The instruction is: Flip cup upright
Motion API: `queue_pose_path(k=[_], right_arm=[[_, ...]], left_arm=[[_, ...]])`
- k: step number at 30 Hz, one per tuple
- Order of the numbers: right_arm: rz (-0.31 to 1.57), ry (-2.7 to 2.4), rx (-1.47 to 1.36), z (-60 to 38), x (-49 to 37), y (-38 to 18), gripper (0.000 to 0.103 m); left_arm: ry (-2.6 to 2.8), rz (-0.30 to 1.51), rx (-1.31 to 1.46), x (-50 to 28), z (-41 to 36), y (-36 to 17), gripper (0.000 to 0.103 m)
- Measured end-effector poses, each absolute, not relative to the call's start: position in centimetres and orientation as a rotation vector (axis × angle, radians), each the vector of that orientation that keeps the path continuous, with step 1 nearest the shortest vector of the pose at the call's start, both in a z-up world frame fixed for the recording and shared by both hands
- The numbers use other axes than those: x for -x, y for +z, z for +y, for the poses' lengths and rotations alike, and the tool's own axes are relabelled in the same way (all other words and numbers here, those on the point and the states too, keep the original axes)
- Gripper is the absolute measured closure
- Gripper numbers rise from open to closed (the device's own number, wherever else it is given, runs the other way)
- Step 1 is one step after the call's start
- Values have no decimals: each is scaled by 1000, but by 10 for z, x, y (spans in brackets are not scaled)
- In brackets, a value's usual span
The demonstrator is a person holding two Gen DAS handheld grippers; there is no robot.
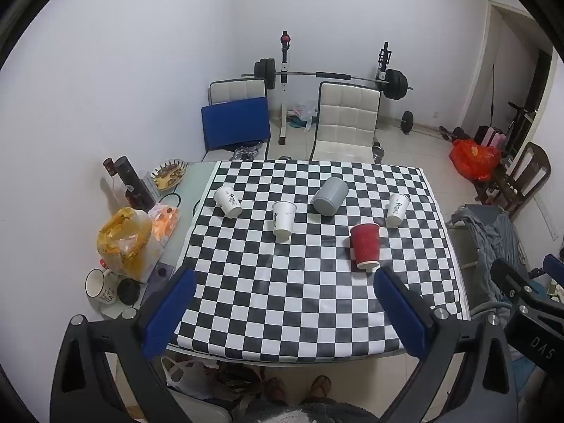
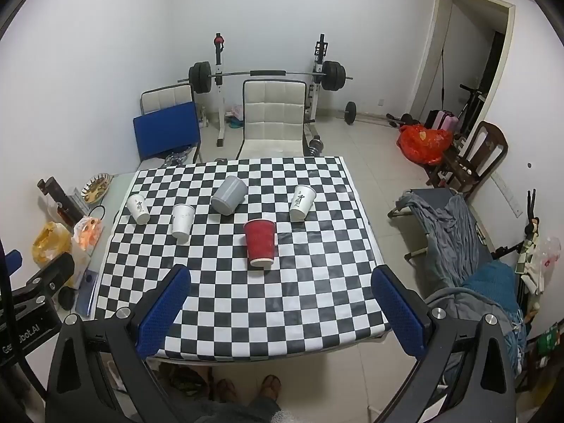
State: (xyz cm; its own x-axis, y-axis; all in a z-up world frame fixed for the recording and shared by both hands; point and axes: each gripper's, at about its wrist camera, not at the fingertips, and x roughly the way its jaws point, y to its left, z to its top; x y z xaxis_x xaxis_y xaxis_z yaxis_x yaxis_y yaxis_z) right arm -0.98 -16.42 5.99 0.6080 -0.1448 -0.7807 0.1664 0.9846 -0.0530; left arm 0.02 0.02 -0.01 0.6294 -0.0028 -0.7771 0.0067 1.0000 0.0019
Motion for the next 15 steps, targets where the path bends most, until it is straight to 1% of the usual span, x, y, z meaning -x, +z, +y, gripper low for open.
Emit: queue_pose_path(k=[15], right_arm=[[894,-173,-38,-164,14,64,0]], left_arm=[[4,883,-12,0,-4,1,0]])
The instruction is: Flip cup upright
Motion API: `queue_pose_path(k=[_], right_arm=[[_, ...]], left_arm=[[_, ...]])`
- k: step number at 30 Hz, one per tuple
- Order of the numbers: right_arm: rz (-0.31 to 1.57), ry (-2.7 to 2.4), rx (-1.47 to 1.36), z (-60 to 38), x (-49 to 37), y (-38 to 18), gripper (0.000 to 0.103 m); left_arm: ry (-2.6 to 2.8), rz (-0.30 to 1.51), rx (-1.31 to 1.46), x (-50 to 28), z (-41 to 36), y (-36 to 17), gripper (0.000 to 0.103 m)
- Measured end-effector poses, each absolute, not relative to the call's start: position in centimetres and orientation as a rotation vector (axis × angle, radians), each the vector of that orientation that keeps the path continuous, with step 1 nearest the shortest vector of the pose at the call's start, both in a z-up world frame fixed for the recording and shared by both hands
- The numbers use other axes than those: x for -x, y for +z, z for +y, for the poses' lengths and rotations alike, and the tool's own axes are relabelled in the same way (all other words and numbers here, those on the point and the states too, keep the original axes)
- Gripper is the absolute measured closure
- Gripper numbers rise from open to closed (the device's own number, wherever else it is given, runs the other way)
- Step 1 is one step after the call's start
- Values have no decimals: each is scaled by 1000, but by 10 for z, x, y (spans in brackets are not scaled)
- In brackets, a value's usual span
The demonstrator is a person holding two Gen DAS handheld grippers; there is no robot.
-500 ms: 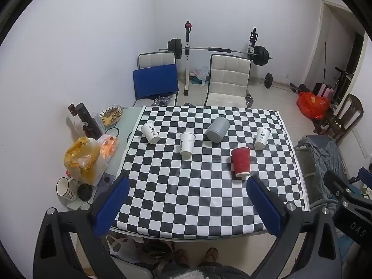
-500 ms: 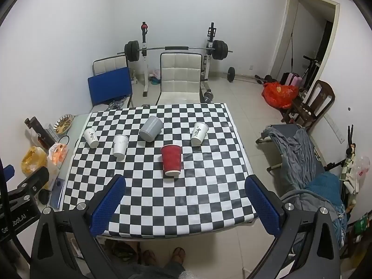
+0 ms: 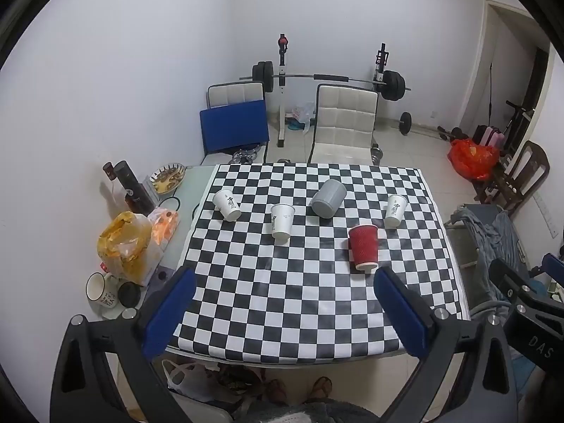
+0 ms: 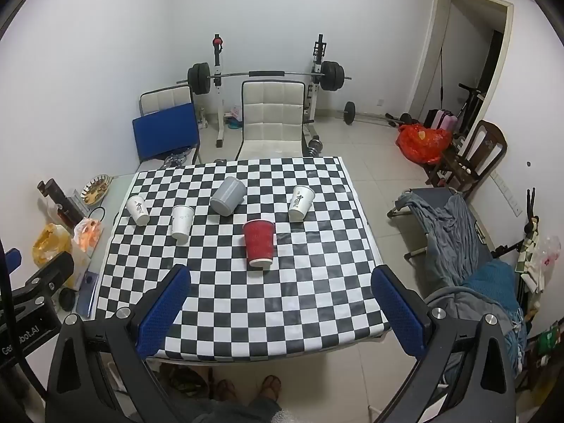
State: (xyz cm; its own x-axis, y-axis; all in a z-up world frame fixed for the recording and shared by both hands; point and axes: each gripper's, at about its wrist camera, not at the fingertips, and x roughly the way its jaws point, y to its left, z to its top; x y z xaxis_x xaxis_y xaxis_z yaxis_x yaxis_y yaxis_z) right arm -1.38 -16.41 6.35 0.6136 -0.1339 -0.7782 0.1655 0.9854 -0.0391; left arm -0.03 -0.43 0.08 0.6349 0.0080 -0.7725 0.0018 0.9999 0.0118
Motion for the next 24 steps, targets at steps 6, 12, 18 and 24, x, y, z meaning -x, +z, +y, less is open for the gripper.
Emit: queue_pose_path(k=[6,12,18,24], right_arm=[[895,-171,-37,-164,15,65,0],[895,-168,-38,-163,17,66,0],[894,-168,-38,-163,18,67,0],[890,-170,-31,-163,19,68,0]], left_arm=[[4,881,-13,0,-4,1,0],[-1,892,-9,-1,-4,5,0],[0,891,-9,0,-5,5,0],[-3,887,-8,6,-7,15,0]])
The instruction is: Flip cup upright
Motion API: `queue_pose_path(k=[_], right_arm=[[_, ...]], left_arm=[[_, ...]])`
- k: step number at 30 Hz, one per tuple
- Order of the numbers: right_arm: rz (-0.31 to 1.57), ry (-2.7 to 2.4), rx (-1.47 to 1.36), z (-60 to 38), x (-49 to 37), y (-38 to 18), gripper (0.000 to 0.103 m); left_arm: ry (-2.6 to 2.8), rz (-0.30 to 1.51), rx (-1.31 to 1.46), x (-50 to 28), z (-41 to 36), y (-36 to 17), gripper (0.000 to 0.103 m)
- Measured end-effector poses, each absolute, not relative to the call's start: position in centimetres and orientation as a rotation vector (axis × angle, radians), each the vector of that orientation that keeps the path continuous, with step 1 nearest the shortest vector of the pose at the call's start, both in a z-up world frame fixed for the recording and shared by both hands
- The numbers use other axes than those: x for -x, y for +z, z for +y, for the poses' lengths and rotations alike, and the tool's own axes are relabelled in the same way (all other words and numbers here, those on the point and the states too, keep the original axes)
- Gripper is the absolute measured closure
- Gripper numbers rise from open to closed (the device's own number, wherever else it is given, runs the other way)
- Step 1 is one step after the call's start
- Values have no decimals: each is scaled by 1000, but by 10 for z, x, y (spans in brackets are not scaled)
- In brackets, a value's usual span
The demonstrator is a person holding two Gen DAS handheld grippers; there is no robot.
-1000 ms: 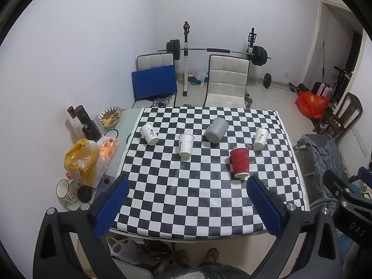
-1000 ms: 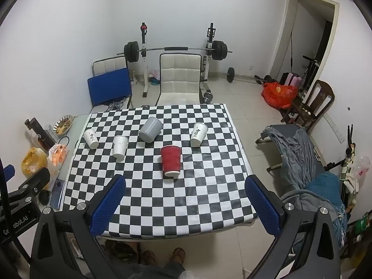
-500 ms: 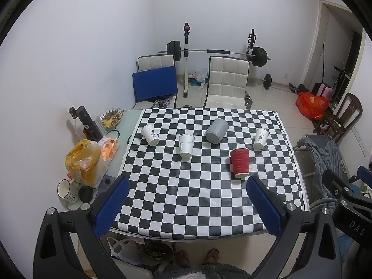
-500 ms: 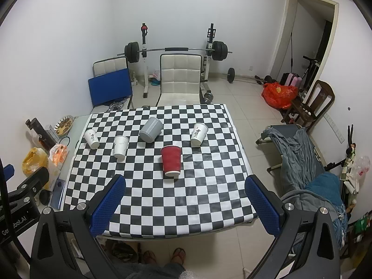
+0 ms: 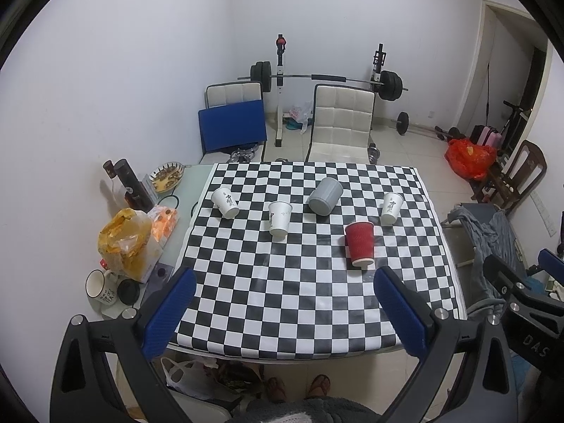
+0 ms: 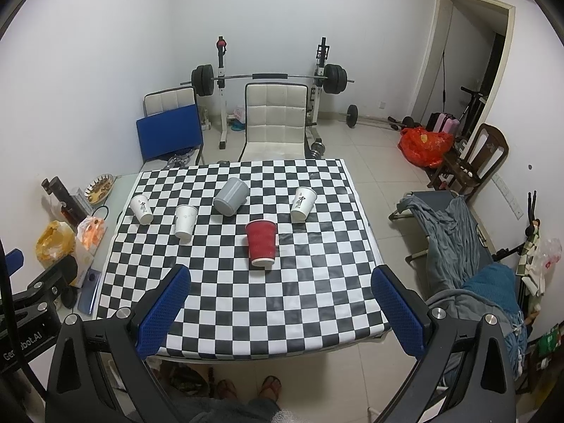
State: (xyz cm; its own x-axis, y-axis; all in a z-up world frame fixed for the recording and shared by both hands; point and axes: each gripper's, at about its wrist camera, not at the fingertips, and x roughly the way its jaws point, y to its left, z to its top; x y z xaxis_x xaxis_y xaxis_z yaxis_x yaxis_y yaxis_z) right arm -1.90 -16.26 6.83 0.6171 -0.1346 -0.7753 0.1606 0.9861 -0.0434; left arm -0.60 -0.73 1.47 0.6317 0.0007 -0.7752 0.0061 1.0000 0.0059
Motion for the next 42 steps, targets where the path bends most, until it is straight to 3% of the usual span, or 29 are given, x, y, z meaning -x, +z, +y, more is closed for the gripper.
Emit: queue_pose_path(k=[42], right_arm=[[879,-168,-36,-155,20,83,0]], left_arm=[[-4,868,-6,9,-14,25,0]])
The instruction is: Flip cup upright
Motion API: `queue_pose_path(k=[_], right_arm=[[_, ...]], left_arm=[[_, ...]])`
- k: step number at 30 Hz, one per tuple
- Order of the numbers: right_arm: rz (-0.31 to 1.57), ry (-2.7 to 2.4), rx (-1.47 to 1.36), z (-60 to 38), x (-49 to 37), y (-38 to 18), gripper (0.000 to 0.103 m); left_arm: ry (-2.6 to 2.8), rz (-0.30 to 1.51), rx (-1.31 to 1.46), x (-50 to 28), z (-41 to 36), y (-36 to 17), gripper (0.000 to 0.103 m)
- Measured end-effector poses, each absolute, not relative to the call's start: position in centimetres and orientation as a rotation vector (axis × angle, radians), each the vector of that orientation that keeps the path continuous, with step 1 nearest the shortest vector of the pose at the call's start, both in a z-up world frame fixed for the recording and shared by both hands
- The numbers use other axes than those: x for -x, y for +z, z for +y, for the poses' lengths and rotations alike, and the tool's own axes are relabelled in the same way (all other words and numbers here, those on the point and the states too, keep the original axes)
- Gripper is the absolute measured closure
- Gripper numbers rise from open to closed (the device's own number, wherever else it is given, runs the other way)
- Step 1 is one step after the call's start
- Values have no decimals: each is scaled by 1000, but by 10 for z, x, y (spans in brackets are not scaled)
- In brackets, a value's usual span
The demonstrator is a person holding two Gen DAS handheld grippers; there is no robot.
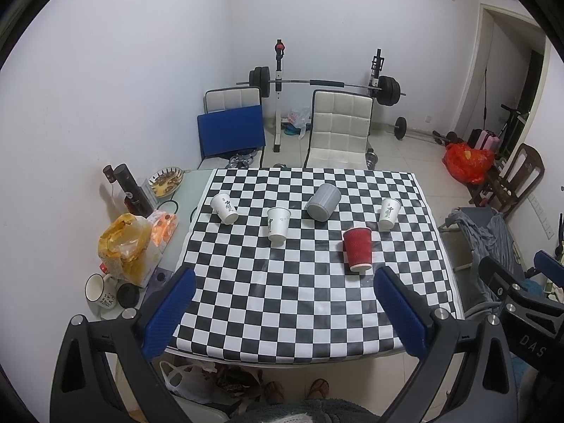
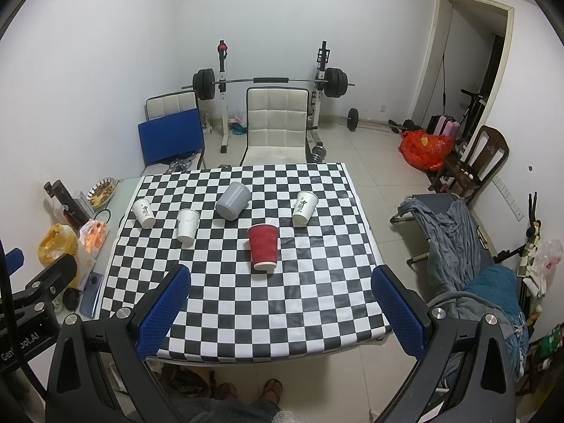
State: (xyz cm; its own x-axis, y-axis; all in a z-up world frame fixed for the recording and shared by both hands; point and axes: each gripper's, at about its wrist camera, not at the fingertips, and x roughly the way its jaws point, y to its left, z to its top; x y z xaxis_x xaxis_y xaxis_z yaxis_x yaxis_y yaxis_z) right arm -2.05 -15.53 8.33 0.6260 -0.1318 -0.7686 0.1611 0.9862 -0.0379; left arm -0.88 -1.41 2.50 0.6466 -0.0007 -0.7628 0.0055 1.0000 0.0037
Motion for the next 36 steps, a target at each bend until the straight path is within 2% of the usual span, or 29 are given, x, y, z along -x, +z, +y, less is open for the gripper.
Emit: queue_pose_path(k=[14,22,36], right_arm=[[902,-180,-71,-158,7,75,0],[1031,-297,-160,-220,-58,6,0],[1231,-411,-225,-349,-199,-165,0]], left_arm=[[-6,890,-23,-21,-29,11,0],[23,947,-94,-87,-59,-39,0],[-46,1098,-248,-228,-172,-159,0]])
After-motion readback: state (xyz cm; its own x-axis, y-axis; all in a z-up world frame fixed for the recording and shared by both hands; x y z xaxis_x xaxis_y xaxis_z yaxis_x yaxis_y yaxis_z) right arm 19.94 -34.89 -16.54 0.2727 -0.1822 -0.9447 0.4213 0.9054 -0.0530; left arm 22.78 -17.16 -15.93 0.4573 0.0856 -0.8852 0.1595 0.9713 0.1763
